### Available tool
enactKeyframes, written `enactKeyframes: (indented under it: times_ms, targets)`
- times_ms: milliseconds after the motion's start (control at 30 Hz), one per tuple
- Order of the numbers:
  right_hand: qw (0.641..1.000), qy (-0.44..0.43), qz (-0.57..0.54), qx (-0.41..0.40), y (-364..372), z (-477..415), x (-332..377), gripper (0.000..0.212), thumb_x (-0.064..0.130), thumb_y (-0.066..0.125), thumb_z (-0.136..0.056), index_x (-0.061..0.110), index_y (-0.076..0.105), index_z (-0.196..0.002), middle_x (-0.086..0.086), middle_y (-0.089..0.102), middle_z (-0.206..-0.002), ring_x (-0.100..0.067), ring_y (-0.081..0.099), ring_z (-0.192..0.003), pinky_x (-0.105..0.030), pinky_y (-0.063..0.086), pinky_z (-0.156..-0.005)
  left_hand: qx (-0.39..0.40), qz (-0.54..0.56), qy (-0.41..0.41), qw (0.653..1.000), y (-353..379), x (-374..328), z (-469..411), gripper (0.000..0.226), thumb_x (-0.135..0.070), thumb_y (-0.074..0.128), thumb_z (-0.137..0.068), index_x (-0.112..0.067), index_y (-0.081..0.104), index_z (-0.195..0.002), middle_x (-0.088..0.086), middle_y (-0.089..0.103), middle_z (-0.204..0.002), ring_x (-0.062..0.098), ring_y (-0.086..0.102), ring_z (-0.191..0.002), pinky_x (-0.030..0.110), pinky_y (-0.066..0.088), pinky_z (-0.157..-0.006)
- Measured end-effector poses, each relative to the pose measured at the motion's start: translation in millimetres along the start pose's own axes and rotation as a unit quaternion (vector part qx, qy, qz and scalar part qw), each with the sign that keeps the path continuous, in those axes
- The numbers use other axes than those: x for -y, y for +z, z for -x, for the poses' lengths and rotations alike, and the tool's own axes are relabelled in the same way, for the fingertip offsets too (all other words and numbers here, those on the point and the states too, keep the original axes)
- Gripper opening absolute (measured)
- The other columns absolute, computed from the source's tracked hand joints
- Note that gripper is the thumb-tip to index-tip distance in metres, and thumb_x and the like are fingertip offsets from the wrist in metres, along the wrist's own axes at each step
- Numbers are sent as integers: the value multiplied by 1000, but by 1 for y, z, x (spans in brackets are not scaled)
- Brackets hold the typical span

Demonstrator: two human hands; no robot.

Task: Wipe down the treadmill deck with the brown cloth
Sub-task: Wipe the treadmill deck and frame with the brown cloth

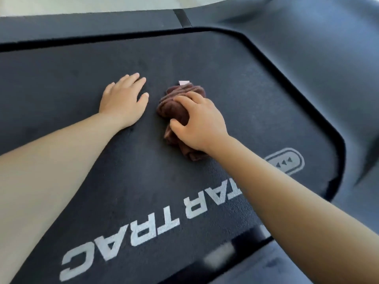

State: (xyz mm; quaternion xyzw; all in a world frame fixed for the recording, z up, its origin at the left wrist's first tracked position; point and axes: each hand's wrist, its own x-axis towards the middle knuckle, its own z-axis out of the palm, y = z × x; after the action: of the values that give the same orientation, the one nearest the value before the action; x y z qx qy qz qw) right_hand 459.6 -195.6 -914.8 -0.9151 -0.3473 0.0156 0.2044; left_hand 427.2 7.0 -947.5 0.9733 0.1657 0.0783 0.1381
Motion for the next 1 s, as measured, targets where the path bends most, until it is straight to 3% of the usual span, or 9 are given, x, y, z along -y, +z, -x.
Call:
enactKeyframes:
  times_ms: [233, 367, 667, 800, 1000]
  targets:
    - [999, -32, -15, 14, -3, 95, 29, 50, 44, 56, -84, 29, 50, -131, 5, 45, -140, -20, 40, -126, -37, 40, -99, 23, -4, 31, 999, -19, 7, 101, 52, -36, 37, -96, -21, 31, -146, -2, 22, -156, 17, 15, -144, 41, 13, -115]
    - [1000, -22, -12, 10, -1, 95, 31, 50, 45, 56, -83, 31, 51, -131, 6, 44, -141, -19, 39, -127, -38, 40, -101, 7, -8, -3, 1000, -21, 7, 116, 54, -37, 38, -95, -20, 31, -145, -3, 24, -155, 16, 16, -144, 44, 12, -115]
    - [999, 3, -28, -42, 18, 15, 37, 42, 43, 56, -80, 30, 58, -120, 7, 53, -127, -21, 46, -116, -37, 43, -88, 11, -29, -57, 998, -19, 34, 59, 58, -46, 35, -94, -23, 26, -147, 0, 18, -156, 18, 11, -144, 48, 9, -115]
    - [998, 34, -28, -37, 25, -44, 33, 42, 43, 54, -82, 29, 57, -122, 5, 48, -135, -22, 41, -122, -41, 43, -93, 10, -26, -49, 998, -16, 47, 8, 56, -48, 35, -94, -28, 28, -146, -1, 21, -156, 18, 13, -144, 48, 9, -114]
    - [998, 52, -25, -33, 30, -120, 22, 44, 42, 52, -84, 25, 55, -124, 0, 45, -138, -25, 39, -124, -48, 42, -97, -12, -42, -109, 993, -9, 54, -38, 56, -50, 28, -94, -31, 22, -147, -2, 15, -157, 16, 8, -145, 43, 7, -116]
